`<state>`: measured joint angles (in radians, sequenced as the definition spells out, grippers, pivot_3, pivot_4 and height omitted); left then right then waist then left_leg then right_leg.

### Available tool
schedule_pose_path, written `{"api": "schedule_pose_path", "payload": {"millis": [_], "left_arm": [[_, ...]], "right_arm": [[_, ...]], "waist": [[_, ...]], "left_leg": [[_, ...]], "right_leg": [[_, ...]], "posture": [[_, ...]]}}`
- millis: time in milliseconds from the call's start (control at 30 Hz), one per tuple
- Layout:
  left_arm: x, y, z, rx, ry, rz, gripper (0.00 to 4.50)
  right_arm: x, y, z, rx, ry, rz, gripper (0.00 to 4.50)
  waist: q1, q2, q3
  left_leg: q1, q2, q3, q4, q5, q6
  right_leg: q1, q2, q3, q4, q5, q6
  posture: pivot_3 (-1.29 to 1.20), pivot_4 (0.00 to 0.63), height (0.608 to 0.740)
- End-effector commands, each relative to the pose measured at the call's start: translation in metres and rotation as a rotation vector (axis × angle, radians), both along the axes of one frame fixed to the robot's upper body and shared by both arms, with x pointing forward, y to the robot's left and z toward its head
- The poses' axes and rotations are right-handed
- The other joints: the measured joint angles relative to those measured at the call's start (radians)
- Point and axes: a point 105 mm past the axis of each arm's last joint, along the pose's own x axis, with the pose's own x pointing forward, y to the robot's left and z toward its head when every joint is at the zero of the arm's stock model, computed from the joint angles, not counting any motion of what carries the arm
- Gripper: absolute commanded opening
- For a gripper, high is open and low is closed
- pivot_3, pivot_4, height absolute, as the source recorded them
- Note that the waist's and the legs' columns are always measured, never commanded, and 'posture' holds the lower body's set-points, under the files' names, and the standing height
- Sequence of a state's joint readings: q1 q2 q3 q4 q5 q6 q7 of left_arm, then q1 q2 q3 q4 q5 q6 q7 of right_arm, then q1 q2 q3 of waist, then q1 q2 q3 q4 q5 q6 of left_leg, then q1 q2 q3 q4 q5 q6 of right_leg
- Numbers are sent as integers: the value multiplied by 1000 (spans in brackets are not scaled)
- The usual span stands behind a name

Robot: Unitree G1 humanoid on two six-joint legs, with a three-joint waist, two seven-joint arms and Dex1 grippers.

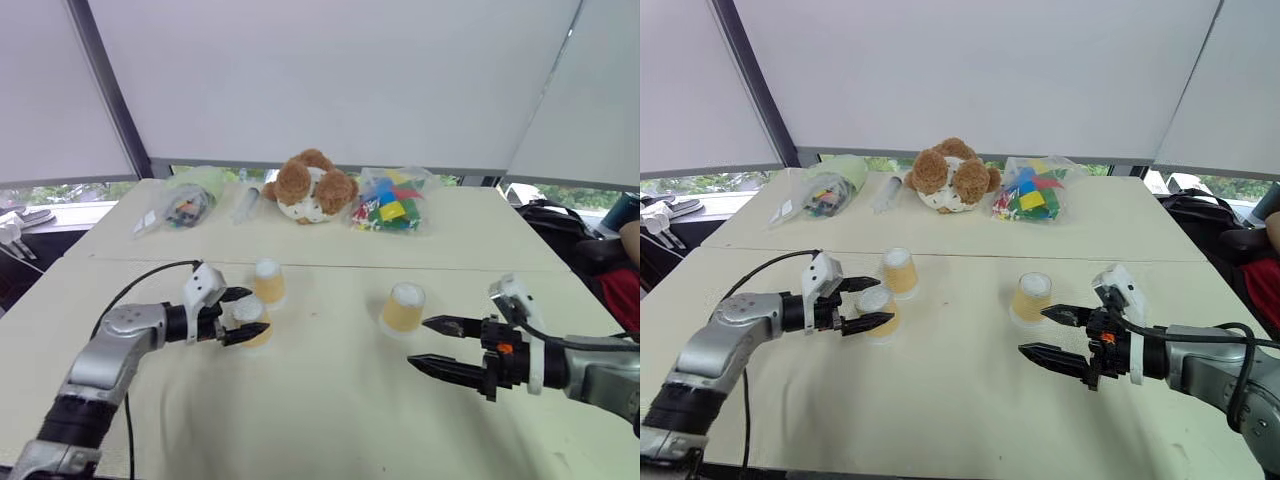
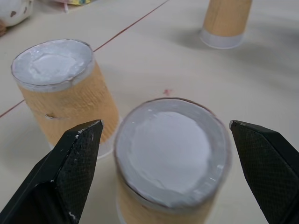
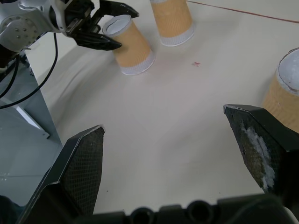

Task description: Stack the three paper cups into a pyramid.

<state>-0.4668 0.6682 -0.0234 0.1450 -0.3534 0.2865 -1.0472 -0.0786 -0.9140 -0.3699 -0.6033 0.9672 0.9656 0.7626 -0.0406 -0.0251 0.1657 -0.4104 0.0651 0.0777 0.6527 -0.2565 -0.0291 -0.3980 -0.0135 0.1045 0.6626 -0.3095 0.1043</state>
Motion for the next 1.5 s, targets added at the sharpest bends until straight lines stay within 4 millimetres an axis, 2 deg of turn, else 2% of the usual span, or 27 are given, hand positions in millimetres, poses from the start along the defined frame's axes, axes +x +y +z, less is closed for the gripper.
{"api": "schedule_pose_path", "payload": {"millis": [33,133,200,267,367,467,633,800,933,967,1200,1300,1367,1500], "left_arm": [[5,-1,7,-2,-47,-9,3590],[5,-2,6,5,-52,-21,2299],[4,-5,9,-7,-50,-36,2305],[-3,-16,18,-39,-47,-88,2305],[-16,-52,29,-90,-64,-182,2305],[-18,-85,27,-99,-89,-221,2305],[-15,-124,17,-123,-80,-284,2305],[-13,-143,8,-131,-71,-329,2305],[-12,-147,5,-126,-56,-351,4193],[-12,-146,5,-126,-58,-353,4392],[-12,-130,31,-170,-182,-303,4392],[-34,-83,31,-126,-103,-260,4392],[-40,-49,28,-77,-59,-176,4392],[-13,9,43,-48,-100,96,4392]], "right_arm": [[-3,2,10,7,-53,3,4500],[-3,2,10,7,-56,-3,4500],[-3,2,10,10,-57,-6,4500],[-2,1,10,13,-55,-11,4500],[-5,-1,8,3,-33,-8,4500],[-8,0,5,-3,-15,0,4500],[-12,1,2,-5,-9,-5,4500],[-12,1,1,-4,-14,-25,4500],[-13,1,1,0,-18,-38,4500],[-13,1,0,1,-18,-40,4500],[-11,4,-1,10,-20,-43,4500],[-11,3,-1,13,-22,-47,4500],[-10,1,-1,19,-24,-52,4500],[-5,-1,10,52,-50,-47,4500]], "waist": [[0,0,0],[-1,0,0],[-1,0,0],[0,0,0],[8,0,0],[26,0,0],[27,0,0],[25,0,0],[25,0,0],[26,0,0],[26,0,0],[10,0,0],[-5,0,0],[9,-1,0]], "left_leg": [[0,0,0,0,0,0],[0,0,0,0,0,0],[0,0,0,0,0,0],[0,0,0,0,0,0],[0,0,0,1,0,0],[0,0,0,2,0,0],[0,0,-2,6,0,0],[-1,0,-2,8,0,0],[-1,0,-2,8,0,0],[-1,0,-2,8,0,0],[-1,0,-2,8,0,0],[-1,1,-2,8,0,0],[1,2,-2,4,-1,1],[1,2,-3,0,1,-1]], "right_leg": [[0,0,0,0,0,0],[0,0,0,0,0,0],[0,0,0,1,0,0],[0,0,0,1,0,0],[0,0,0,1,0,0],[1,-1,0,0,0,1],[3,1,0,1,0,2],[3,1,0,1,0,2],[3,1,0,1,0,2],[3,1,0,1,0,2],[3,1,0,1,0,2],[2,1,0,1,0,2],[2,2,2,2,0,2],[1,1,-1,2,0,1]], "posture": [[0,150,740],[0,150,740],[0,150,740],[0,150,740],[0,150,740],[0,150,740],[0,150,740],[0,150,740],[0,150,740],[0,150,740],[0,150,740],[0,150,740],[0,150,740],[0,150,740]]}}
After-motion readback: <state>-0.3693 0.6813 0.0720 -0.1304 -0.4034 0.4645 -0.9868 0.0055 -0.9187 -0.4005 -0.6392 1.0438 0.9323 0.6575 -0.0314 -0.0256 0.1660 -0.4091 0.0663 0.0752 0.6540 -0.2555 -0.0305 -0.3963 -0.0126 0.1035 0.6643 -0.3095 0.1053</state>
